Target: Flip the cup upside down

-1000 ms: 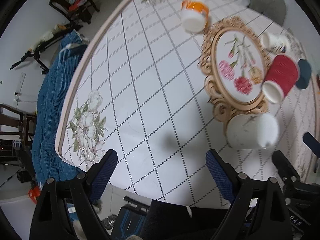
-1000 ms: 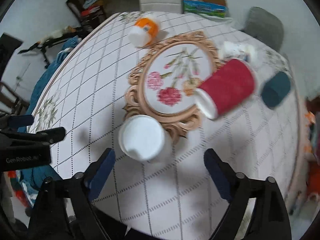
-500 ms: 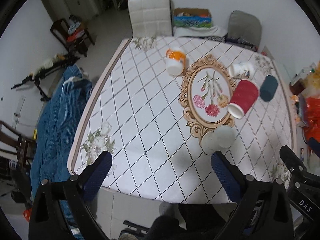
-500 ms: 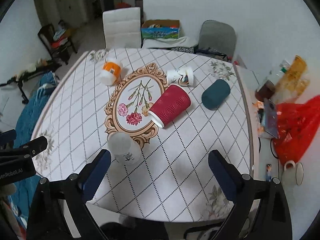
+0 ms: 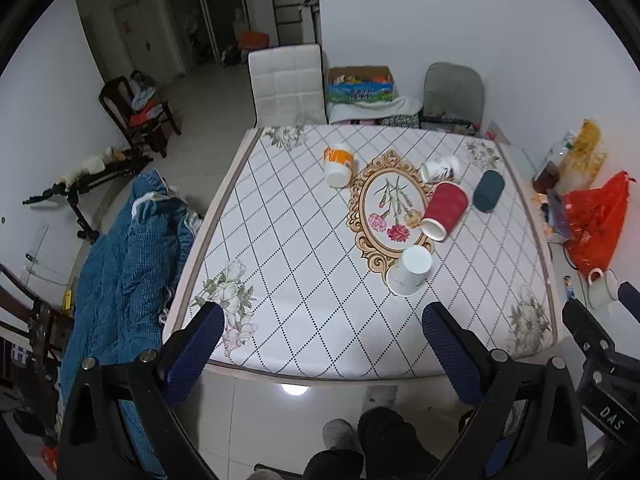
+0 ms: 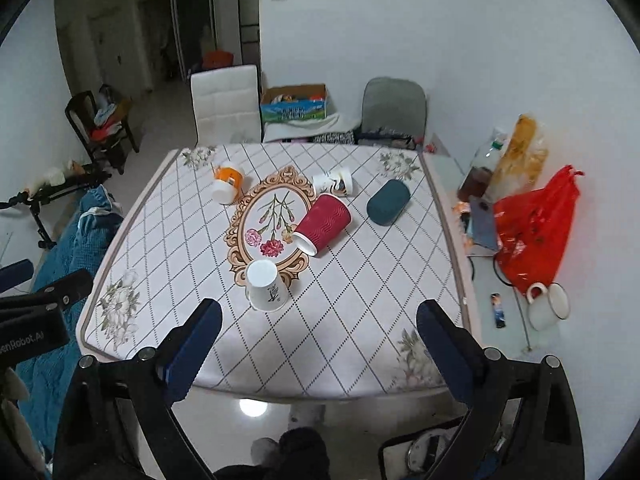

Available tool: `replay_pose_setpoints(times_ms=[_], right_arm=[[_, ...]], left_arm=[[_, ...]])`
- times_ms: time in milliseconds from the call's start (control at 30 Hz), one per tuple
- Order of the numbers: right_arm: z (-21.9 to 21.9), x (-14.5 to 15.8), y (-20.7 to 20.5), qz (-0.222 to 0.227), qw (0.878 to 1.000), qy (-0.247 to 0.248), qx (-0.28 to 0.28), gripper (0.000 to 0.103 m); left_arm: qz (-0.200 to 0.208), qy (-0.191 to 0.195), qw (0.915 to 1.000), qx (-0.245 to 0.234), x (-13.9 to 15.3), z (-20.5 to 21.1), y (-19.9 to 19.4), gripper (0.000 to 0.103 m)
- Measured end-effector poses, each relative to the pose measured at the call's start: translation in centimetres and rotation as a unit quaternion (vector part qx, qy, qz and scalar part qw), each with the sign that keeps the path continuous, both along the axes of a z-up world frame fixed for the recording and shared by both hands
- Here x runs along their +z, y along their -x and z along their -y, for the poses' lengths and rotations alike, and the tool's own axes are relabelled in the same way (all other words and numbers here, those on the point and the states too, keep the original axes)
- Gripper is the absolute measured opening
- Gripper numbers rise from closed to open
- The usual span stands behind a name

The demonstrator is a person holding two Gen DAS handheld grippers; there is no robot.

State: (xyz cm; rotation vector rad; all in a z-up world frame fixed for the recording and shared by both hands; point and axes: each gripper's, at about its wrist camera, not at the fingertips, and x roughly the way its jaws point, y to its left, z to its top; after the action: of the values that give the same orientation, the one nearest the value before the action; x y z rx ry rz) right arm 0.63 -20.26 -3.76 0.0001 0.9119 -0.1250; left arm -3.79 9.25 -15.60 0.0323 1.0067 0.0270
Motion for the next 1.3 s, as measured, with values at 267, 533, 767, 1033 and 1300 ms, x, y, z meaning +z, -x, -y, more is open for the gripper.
replay_pose_setpoints(times_ms=[267,533,767,1033,1300], right_arm=[[-0.5,6.0,7.2,0.044,0.999,-0.004,-0.002,0.100],[0.6,9.6,10.5,0.066,0.998,-0.012,0.011,0.100],[1.7,9.9,11.2,0.059,0.998,-0.023,0.015,0.100],[2.2,10.0,11.7,0.058,0.998,-0.029,0.015,0.100],[2.3,9.9,11.5,0.054,0.998,-0.037,0.020,0.100]], left_arm=[[0.042,0.002,0.9991,-0.008,4.4,0.2,4.9,0.101],[0.062,0.006,0.9980,0.005,7.0,1.0,8.5,0.101],[0.066,0.007,0.9978,0.007,7.5,1.4,10.2,0.101],[0.066,0.005,0.9978,0.007,7.6,1.5,10.9,0.101],[0.067,0.002,0.9977,0.008,7.9,1.6,12.0,0.101]])
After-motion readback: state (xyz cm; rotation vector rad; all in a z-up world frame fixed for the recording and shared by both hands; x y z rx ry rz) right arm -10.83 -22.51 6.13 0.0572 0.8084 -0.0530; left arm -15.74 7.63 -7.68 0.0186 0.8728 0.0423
